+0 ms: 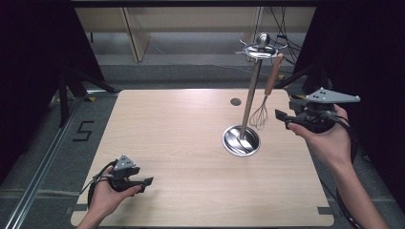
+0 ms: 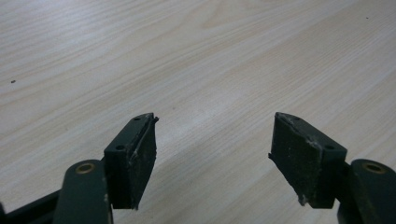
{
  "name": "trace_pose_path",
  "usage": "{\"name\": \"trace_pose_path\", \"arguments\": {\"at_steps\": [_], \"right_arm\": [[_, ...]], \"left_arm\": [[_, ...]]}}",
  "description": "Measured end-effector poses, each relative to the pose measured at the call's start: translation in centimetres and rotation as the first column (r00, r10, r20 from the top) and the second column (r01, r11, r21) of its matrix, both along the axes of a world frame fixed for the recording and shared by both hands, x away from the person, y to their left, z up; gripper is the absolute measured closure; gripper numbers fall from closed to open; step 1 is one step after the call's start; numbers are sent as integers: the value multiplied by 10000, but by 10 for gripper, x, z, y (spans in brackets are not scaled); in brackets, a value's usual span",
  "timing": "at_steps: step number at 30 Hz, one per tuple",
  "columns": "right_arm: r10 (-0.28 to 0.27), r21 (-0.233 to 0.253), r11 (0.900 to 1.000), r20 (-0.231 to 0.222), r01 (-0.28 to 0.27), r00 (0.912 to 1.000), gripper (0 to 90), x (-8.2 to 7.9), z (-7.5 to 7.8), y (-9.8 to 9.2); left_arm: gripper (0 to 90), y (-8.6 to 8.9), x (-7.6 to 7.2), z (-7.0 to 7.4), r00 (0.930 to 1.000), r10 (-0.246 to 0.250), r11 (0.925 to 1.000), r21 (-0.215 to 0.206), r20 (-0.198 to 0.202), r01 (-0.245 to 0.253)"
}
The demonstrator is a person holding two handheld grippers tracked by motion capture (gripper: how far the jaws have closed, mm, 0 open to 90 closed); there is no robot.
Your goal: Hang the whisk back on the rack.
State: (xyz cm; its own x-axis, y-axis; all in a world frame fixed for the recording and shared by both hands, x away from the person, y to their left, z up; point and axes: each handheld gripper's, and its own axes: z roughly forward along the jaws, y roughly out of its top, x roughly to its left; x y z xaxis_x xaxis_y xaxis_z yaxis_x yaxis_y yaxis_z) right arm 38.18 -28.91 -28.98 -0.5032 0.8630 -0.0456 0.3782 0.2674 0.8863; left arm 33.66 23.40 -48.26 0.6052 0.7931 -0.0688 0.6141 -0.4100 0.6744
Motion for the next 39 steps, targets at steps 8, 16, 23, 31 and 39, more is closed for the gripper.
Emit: {"name": "trace_pose_path", "arguments": {"at_steps": [8, 16, 23, 31, 39], "right_arm": [[-110, 270, 9996, -633, 127, 9979, 408, -16, -31, -14], [-329, 517, 9979, -1311, 400, 9908, 403, -22, -55, -23], [-535, 553, 9964, -1782, 643, 9825, 402, -22, -84, -28], [-821, 452, 9942, -2654, 975, 9606, 406, -26, -128, -35], [-1301, 383, 9893, -2093, 1411, 9692, 417, -31, -150, -46]], "left_arm": [[306, 0, 1, -1, 10000, 50, 10000, -7, -41, -50], [306, 0, 1, -1, 10000, 56, 10000, 11, -71, -56], [306, 0, 1, -2, 10000, 84, 9998, 158, -14, -83], [306, 0, 1, -3, 10000, 91, 9999, 74, -39, -90], [306, 0, 1, -1, 10000, 63, 10000, -23, -31, -63]]}}
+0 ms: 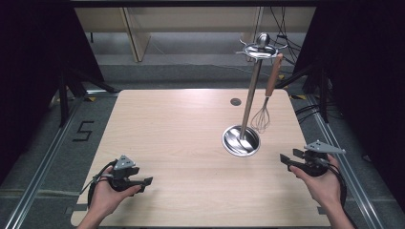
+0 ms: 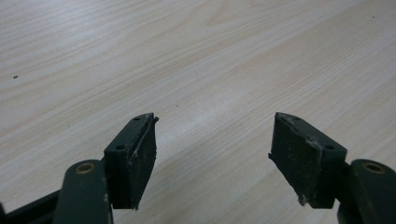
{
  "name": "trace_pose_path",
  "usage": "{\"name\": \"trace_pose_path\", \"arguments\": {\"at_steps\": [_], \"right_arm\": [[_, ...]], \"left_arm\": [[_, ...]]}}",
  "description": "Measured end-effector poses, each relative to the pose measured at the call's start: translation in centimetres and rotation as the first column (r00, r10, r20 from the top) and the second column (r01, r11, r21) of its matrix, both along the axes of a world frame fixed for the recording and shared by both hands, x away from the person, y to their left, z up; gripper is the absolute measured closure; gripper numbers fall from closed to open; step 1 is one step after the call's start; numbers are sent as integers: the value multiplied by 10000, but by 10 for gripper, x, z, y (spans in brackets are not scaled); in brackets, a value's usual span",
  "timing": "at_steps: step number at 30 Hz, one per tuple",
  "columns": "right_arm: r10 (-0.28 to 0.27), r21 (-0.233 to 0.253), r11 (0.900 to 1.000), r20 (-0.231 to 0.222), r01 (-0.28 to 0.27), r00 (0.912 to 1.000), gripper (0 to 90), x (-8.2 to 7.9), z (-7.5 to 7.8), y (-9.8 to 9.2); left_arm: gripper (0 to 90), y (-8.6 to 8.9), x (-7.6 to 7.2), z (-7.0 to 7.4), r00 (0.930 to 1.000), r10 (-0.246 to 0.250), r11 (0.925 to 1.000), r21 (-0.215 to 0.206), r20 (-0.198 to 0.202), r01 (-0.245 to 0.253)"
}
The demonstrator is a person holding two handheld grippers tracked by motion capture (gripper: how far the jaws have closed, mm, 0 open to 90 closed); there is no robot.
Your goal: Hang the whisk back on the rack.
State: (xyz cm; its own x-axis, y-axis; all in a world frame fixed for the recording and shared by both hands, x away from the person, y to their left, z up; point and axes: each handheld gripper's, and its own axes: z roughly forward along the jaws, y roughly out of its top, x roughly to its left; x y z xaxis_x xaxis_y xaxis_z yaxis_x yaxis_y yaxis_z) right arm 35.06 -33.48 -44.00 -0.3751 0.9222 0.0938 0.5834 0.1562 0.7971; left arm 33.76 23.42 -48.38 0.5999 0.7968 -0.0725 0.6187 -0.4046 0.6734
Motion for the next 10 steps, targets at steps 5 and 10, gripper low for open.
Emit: {"name": "trace_pose_path", "arguments": {"at_steps": [5, 10], "right_arm": [[-598, 175, 9981, 111, 596, 9981, 420, -4, -6, -8], [-845, 296, 9960, 17, 844, 9964, 420, -5, -9, -11]], "left_arm": [[306, -1, 1, 1, 9997, -205, 9998, 29, -148, 205], [306, -1, 1, 1, 9997, -202, 9998, 35, -134, 202]]}}
